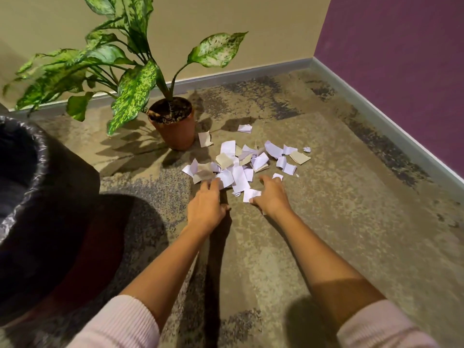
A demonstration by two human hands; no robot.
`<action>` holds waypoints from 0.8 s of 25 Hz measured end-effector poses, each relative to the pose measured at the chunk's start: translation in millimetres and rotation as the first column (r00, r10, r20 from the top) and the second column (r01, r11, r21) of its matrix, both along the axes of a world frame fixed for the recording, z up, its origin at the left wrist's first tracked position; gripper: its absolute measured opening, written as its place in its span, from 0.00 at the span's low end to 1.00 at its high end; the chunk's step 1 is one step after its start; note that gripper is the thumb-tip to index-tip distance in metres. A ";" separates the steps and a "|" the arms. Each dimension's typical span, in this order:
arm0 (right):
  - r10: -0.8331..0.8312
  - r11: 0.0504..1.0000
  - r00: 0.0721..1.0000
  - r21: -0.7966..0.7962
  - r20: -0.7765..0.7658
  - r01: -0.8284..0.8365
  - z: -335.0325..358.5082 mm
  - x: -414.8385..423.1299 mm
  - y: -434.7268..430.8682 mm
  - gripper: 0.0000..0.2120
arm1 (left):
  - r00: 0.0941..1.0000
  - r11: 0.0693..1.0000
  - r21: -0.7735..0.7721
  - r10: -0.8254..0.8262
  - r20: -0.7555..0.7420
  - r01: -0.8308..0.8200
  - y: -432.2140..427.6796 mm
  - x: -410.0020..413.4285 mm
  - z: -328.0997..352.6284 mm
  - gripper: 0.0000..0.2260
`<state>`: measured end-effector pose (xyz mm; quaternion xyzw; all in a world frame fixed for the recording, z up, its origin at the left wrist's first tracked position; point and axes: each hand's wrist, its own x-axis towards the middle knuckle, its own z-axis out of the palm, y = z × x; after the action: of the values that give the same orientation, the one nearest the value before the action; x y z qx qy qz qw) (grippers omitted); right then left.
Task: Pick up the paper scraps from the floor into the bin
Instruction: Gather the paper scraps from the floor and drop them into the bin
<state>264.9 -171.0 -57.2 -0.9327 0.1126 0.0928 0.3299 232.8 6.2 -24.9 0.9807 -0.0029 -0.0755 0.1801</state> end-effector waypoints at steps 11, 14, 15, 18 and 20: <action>-0.131 0.983 0.981 -0.110 0.142 0.147 12.4 21.9 -67.5 0.36 | 0.984 0.990 -0.011 0.142 0.109 -0.141 12.7 30.4 -24.6 0.66; -0.113 0.983 0.993 -0.138 0.045 0.119 18.9 39.1 -88.9 0.46 | 0.992 0.991 0.058 0.120 0.046 -0.123 16.6 54.3 -19.1 0.71; -0.099 0.986 0.995 -0.136 0.022 0.101 20.5 45.8 -93.9 0.48 | 0.994 0.992 0.067 0.109 -0.014 -0.108 18.2 62.3 -18.0 0.72; -0.042 0.995 0.997 -0.094 -0.064 0.036 23.0 66.9 -102.8 0.51 | 0.985 0.997 0.076 0.043 -0.170 -0.030 21.9 80.9 -20.3 0.73; -0.014 0.999 0.994 -0.030 -0.112 0.010 21.7 77.5 -102.0 0.54 | 0.982 0.998 0.064 0.011 -0.191 0.001 23.0 89.6 -23.0 0.73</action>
<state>342.4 -273.0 -35.5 -0.9301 0.1378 0.1413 0.3098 322.4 29.2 -47.8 0.9742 0.0193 -0.1690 0.1485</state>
